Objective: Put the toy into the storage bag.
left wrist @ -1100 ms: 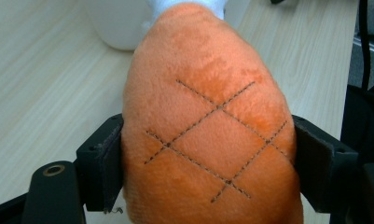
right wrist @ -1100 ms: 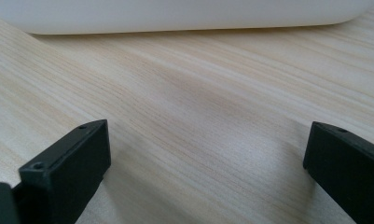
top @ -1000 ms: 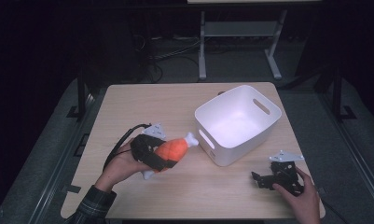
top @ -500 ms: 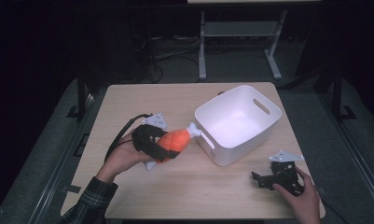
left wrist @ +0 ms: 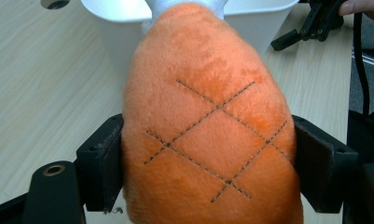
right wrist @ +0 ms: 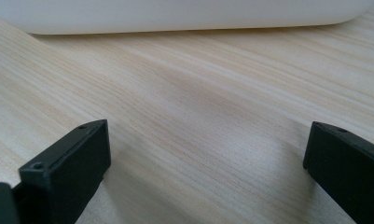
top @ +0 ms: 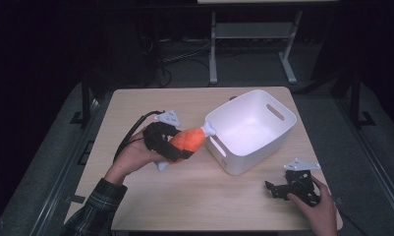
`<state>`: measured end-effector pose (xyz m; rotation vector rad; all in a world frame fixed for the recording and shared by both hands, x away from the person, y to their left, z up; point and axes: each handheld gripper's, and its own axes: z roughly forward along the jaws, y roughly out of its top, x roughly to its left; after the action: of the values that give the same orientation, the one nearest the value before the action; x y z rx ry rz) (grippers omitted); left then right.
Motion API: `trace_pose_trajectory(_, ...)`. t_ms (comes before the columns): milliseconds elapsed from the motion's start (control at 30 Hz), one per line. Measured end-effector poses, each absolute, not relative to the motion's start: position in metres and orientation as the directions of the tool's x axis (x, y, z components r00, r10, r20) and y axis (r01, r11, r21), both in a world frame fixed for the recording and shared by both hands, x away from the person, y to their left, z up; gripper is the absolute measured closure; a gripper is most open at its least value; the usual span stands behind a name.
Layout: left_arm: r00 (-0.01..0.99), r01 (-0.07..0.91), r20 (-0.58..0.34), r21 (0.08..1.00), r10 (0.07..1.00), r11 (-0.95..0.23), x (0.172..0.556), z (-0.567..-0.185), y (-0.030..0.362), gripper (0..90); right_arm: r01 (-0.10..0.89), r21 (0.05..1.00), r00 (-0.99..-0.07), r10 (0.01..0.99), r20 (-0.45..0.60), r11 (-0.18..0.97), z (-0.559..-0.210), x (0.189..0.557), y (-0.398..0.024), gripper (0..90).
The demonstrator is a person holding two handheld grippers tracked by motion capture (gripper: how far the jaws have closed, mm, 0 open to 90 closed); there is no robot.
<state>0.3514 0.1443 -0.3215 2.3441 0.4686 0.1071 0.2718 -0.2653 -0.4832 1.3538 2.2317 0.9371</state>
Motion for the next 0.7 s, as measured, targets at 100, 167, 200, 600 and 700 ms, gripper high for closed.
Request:
trace_pose_trajectory(100,0.933,0.296,-0.057,0.685,0.355,-0.666,0.355,-0.316,0.141,21.2,0.638,0.701,-0.472,0.881,0.029,0.319,-0.483,0.272,-0.265,0.2)
trace_pose_trajectory(167,0.934,0.292,-0.055,0.684,0.352,-0.669,0.357,-0.313,0.139,21.2,0.638,0.701,-0.472,0.881,0.029,0.319,-0.483,0.272,-0.265,0.2)
trace_pose_trajectory(200,0.936,0.288,-0.053,0.685,0.349,-0.669,0.358,-0.312,0.138,21.2,0.638,0.701,-0.472,0.881,0.030,0.318,-0.483,0.272,-0.265,0.2)
trace_pose_trajectory(600,0.945,0.261,-0.040,0.689,0.324,-0.676,0.377,-0.289,0.124,21.4,0.638,0.701,-0.472,0.881,0.029,0.319,-0.483,0.272,-0.265,0.2)
trace_pose_trajectory(700,0.946,0.254,-0.033,0.692,0.322,-0.676,0.385,-0.283,0.118,21.4,0.638,0.701,-0.472,0.881,0.029,0.319,-0.483,0.272,-0.265,0.2)
